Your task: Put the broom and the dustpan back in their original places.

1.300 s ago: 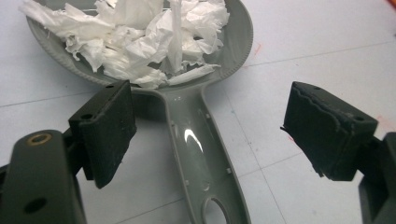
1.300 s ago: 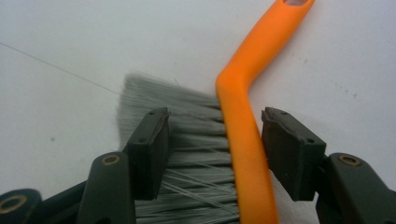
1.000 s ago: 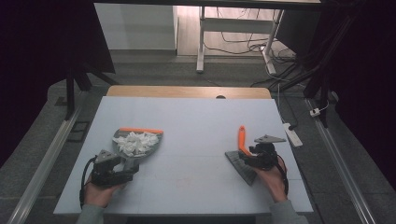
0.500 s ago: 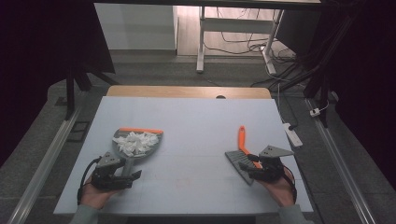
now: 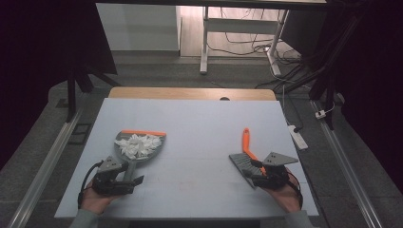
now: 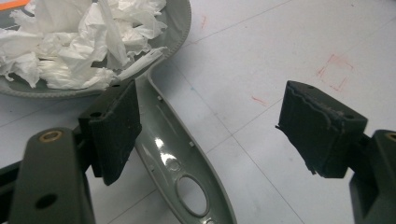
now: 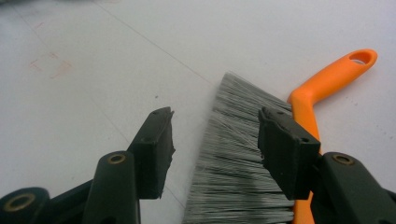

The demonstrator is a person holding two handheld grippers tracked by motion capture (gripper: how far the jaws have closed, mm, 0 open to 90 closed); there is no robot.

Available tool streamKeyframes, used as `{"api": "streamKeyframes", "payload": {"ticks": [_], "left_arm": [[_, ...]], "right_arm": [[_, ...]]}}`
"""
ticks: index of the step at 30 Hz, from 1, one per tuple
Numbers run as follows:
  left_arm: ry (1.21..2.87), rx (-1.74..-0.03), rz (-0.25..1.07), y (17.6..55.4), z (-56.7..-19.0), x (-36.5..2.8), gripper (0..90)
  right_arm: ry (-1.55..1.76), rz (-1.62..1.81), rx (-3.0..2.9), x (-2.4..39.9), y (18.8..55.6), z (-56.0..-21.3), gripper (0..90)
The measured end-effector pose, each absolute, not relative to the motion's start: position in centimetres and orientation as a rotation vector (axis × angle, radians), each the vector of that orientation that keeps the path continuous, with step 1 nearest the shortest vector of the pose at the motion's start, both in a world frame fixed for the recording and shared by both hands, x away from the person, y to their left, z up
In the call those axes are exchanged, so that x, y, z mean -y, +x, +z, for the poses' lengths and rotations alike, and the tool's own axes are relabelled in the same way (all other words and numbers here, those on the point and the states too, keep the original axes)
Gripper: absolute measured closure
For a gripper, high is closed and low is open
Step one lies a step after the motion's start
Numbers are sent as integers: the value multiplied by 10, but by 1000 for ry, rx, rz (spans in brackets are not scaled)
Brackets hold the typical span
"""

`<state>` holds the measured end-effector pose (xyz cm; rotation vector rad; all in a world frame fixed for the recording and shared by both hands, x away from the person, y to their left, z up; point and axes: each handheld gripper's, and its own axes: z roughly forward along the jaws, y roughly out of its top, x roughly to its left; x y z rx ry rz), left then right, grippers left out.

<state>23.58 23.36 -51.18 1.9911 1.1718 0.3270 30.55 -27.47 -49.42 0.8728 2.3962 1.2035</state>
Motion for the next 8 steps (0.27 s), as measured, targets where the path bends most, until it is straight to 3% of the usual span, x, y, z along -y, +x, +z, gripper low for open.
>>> {"api": "streamKeyframes", "payload": {"ticks": [8], "left_arm": [[1984,-1178,327,236,-512,-236,216]], "right_arm": [[868,1229,-2396,275,305,-494,455]]}}
